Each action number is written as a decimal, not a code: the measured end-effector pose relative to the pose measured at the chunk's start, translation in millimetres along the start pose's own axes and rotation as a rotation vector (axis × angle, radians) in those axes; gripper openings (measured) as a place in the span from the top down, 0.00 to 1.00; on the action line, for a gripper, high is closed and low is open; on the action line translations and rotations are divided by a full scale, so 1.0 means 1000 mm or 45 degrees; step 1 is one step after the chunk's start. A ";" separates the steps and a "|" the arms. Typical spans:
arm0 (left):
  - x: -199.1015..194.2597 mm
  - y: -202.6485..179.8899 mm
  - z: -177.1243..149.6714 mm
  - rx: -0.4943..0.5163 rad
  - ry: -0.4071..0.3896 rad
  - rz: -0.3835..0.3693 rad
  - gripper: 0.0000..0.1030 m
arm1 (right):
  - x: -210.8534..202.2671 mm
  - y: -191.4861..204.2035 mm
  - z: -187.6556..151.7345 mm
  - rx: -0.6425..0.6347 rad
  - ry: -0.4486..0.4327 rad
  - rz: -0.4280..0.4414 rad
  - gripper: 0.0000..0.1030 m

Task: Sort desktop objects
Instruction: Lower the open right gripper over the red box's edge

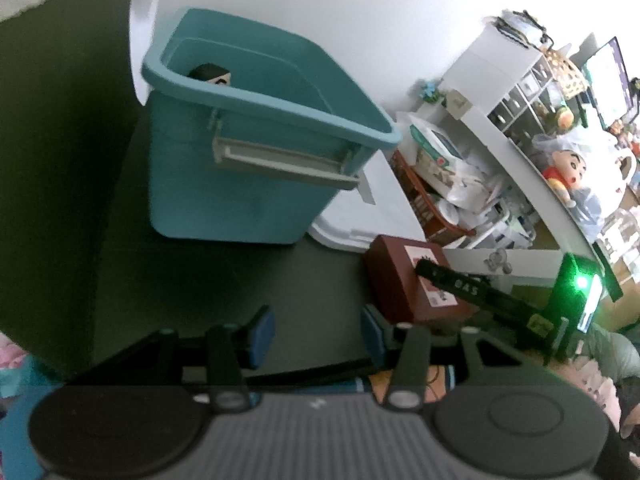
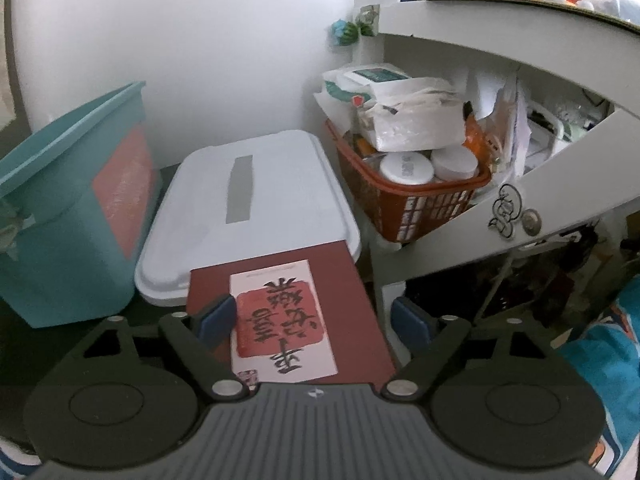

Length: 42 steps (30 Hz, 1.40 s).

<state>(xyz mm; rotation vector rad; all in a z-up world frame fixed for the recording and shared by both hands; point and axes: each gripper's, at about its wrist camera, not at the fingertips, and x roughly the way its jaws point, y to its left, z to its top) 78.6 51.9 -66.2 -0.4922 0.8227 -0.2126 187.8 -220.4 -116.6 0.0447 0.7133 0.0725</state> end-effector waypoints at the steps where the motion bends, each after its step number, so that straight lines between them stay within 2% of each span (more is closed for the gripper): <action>1: 0.000 0.000 0.000 -0.004 -0.001 -0.001 0.51 | -0.001 0.001 -0.001 -0.001 0.004 0.005 0.16; 11: 0.004 -0.011 0.000 0.028 0.014 -0.021 0.51 | -0.008 0.004 -0.005 -0.008 0.043 0.034 0.16; 20: 0.024 -0.043 0.009 0.130 0.052 -0.025 0.51 | -0.014 -0.008 -0.004 0.046 0.080 0.075 0.26; 28: 0.054 -0.073 0.012 0.153 0.067 -0.099 0.51 | -0.022 -0.032 -0.007 0.206 0.130 0.184 0.37; 37: 0.087 -0.077 0.009 0.103 0.079 -0.156 0.51 | -0.025 -0.079 -0.002 0.444 0.121 0.234 0.37; 42: 0.101 -0.075 0.001 0.105 0.113 -0.167 0.51 | -0.013 -0.083 -0.007 0.513 0.167 0.283 0.37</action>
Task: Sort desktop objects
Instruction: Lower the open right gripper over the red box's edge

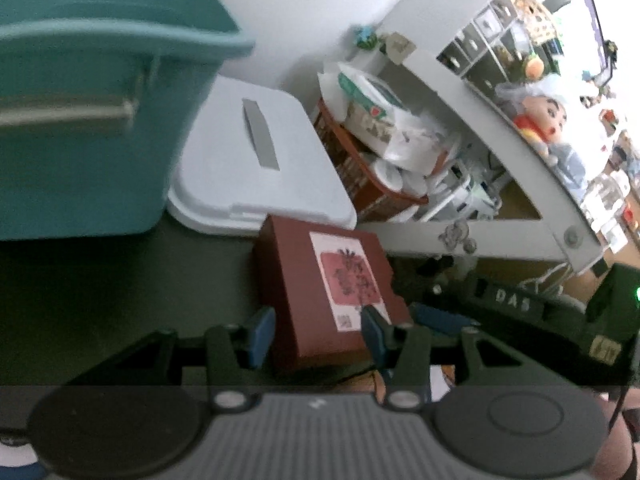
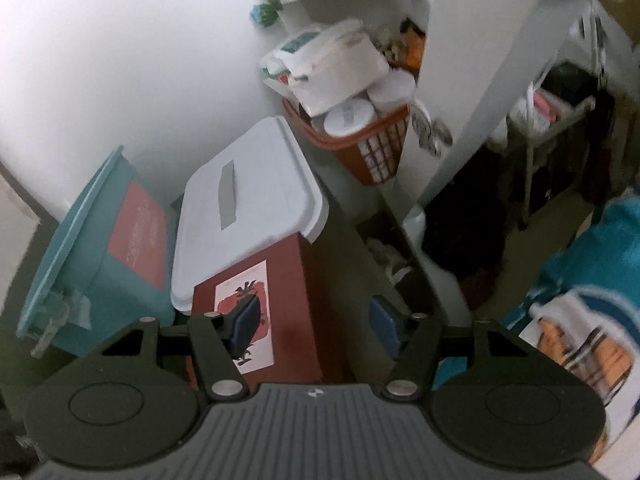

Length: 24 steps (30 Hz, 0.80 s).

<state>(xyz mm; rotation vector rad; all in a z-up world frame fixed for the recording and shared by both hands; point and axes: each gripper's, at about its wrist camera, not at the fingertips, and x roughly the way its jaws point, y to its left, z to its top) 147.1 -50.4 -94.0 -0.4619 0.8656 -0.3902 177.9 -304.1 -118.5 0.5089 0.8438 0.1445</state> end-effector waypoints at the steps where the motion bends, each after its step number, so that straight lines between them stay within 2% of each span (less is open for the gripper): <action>1: 0.002 0.000 -0.001 0.007 0.008 -0.005 0.51 | 0.004 -0.001 -0.001 0.015 0.019 0.005 0.39; 8: 0.006 0.005 0.001 -0.005 0.025 -0.038 0.51 | 0.016 -0.002 -0.004 0.058 0.058 0.028 0.38; 10: 0.007 0.006 0.002 -0.009 0.028 -0.052 0.51 | 0.019 -0.001 -0.005 0.068 0.074 0.034 0.28; 14: 0.011 0.004 0.000 0.025 0.030 -0.046 0.49 | 0.029 -0.007 -0.009 0.174 0.132 0.092 0.24; 24: 0.015 0.000 -0.009 0.046 0.054 -0.044 0.47 | 0.022 -0.014 -0.018 0.273 0.146 0.105 0.26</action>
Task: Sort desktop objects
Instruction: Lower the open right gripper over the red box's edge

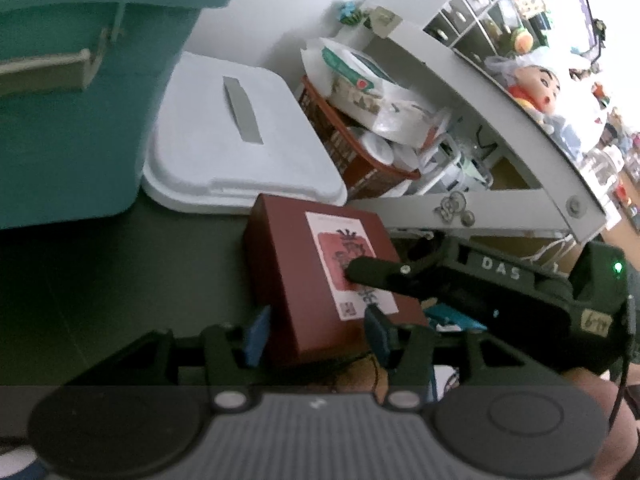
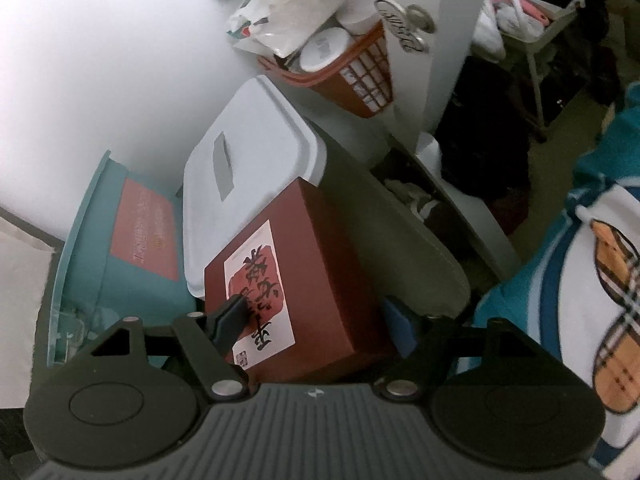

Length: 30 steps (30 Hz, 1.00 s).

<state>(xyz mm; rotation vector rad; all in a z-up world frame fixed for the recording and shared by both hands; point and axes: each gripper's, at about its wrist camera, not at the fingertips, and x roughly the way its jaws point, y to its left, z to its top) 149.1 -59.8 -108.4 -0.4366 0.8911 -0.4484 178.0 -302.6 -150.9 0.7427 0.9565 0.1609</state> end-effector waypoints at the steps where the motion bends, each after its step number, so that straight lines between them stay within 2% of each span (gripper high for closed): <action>1: 0.000 0.000 -0.001 -0.008 0.009 -0.004 0.47 | -0.002 -0.001 -0.001 0.008 0.002 -0.003 0.26; 4: -0.001 0.003 -0.005 -0.038 0.017 -0.011 0.47 | -0.005 -0.003 -0.004 0.026 0.025 -0.002 0.26; 9: -0.009 -0.004 -0.004 0.024 -0.015 0.050 0.47 | -0.007 -0.005 -0.004 0.051 0.017 -0.002 0.25; 11: -0.012 -0.003 -0.001 0.010 -0.028 0.044 0.47 | -0.006 -0.008 -0.001 0.060 0.009 -0.006 0.24; 14: -0.015 0.000 0.002 0.002 -0.045 0.055 0.47 | -0.002 -0.013 0.001 0.100 0.015 -0.011 0.15; 18: -0.014 0.004 0.003 -0.008 -0.044 0.056 0.47 | 0.005 -0.012 0.002 0.097 0.032 0.004 0.14; 26: -0.001 0.009 0.003 -0.033 -0.012 0.027 0.47 | 0.017 -0.009 0.004 0.078 0.048 0.051 0.14; 30: 0.005 0.011 0.001 -0.063 0.003 -0.025 0.47 | 0.021 -0.010 0.003 0.092 0.063 0.072 0.13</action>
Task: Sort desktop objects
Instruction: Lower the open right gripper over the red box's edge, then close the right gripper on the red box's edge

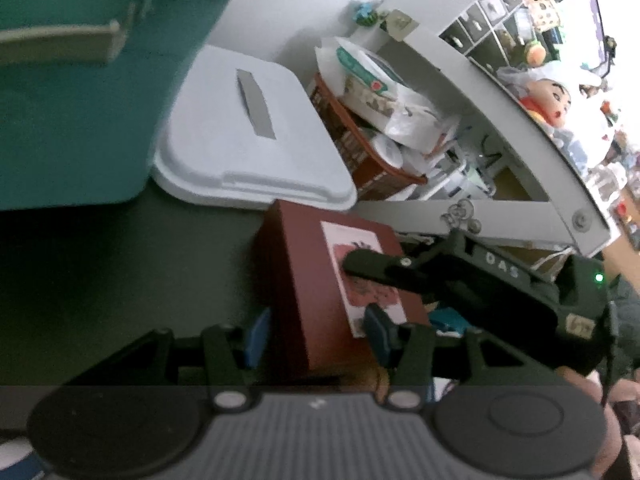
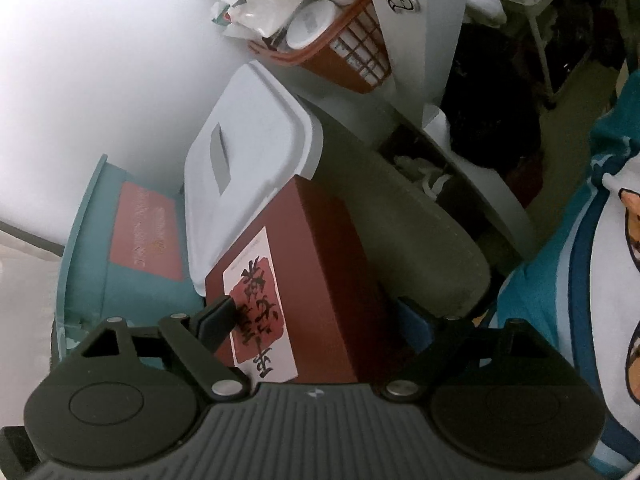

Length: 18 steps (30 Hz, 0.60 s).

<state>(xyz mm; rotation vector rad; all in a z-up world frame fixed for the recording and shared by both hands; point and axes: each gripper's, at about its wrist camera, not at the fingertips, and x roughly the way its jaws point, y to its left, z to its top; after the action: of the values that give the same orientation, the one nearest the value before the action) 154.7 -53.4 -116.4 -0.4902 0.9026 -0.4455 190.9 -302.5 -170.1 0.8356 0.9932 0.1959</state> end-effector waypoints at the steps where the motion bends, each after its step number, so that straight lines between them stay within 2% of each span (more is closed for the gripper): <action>1: 0.001 -0.001 0.000 0.002 0.005 -0.007 0.45 | 0.000 0.001 0.000 -0.005 0.001 -0.002 0.13; 9: -0.001 -0.004 -0.003 0.006 0.010 -0.009 0.43 | -0.009 0.003 -0.002 -0.038 -0.003 -0.005 0.21; 18: -0.004 -0.005 -0.005 -0.017 0.009 -0.028 0.39 | -0.026 -0.004 -0.005 0.012 0.025 0.029 0.31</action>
<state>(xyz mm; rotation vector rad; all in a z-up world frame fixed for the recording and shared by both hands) 148.1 -55.9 -113.8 -0.5115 0.9082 -0.4614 171.7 -315.6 -156.5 0.8550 1.0039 0.2190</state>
